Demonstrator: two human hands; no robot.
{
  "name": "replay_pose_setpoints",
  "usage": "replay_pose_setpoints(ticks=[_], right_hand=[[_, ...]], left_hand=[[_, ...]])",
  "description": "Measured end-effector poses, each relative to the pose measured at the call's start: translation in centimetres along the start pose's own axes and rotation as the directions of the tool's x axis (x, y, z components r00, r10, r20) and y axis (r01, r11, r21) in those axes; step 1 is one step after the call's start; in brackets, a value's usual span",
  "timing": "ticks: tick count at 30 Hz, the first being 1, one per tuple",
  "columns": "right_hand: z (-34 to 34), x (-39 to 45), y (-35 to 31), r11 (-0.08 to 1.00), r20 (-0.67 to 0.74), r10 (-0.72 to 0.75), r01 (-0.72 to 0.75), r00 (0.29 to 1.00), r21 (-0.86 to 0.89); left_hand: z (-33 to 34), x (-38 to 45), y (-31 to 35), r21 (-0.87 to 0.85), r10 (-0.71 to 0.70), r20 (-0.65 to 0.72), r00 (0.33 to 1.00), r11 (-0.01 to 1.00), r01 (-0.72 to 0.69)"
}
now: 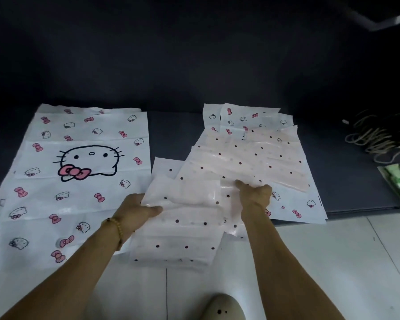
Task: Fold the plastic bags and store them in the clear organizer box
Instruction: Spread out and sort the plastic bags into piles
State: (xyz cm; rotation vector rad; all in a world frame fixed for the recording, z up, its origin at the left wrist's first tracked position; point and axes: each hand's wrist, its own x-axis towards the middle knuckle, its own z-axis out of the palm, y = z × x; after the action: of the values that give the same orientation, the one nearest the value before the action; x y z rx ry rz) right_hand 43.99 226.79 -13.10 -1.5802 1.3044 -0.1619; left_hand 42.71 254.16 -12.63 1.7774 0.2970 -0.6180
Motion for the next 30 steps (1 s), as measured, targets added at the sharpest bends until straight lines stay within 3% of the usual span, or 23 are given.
replay_pose_setpoints(ticks=[3, 7, 9, 11, 14, 16, 18, 21, 25, 27, 28, 30], right_hand=[[0.0, 1.0, -0.7, 0.995, 0.073, -0.028, 0.02, 0.997, 0.101], [-2.1, 0.6, -2.9, 0.932, 0.001, -0.261, 0.252, 0.965, 0.259], [-3.5, -0.4, -4.4, 0.885, 0.061, -0.249, 0.201, 0.967, 0.42], [-4.9, -2.0, -5.5, 0.831, 0.208, -0.22, 0.071, 0.953, 0.551], [-5.9, -4.0, -5.9, 0.911, 0.427, -0.247, 0.057, 0.87, 0.409], [-4.9, -5.4, -5.3, 0.944, 0.564, -0.28, 0.116, 0.776, 0.31], [-2.6, -6.9, -3.8, 0.958, 0.609, -0.283, 0.245, 0.741, 0.147], [1.4, -8.0, -1.5, 0.825, 0.561, -0.326, 0.519, 0.761, -0.224], [4.2, -8.7, 0.4, 0.703, 0.561, -0.344, 0.603, 0.752, -0.377], [5.0, -9.0, 0.8, 0.689, 0.562, -0.351, 0.613, 0.749, -0.387], [5.4, -9.0, 1.1, 0.694, 0.558, -0.356, 0.612, 0.75, -0.38], [5.9, -9.1, 1.3, 0.698, 0.574, -0.349, 0.614, 0.74, -0.368]], left_hand=[[0.4, 0.7, 0.0, -0.041, 0.04, -0.097, 0.995, 0.998, -0.044], [-0.9, 1.3, 0.3, -0.115, 0.018, -0.304, 0.953, 0.992, -0.055], [-2.0, 1.8, 0.7, -0.148, -0.032, -0.357, 0.933, 0.989, -0.023], [-2.7, 2.4, 0.9, -0.159, -0.083, -0.371, 0.925, 0.987, 0.025], [-3.2, 2.7, 1.0, -0.174, -0.131, -0.344, 0.93, 0.982, 0.074], [-3.4, 2.7, 1.0, -0.169, -0.132, -0.329, 0.935, 0.982, 0.079], [-3.6, 2.7, 0.9, -0.186, -0.158, -0.33, 0.931, 0.977, 0.1], [-3.9, 2.9, 0.6, -0.353, -0.221, -0.278, 0.935, 0.929, 0.114], [-4.7, 2.9, 0.9, -0.402, -0.343, -0.38, 0.859, 0.897, 0.181], [-5.4, 2.5, 1.0, -0.606, -0.31, -0.15, 0.939, 0.779, 0.161], [-5.7, 2.2, 0.9, -0.683, -0.207, -0.011, 0.978, 0.716, 0.144], [-5.9, 1.6, 0.7, -0.674, -0.073, 0.065, 0.995, 0.733, 0.098]])
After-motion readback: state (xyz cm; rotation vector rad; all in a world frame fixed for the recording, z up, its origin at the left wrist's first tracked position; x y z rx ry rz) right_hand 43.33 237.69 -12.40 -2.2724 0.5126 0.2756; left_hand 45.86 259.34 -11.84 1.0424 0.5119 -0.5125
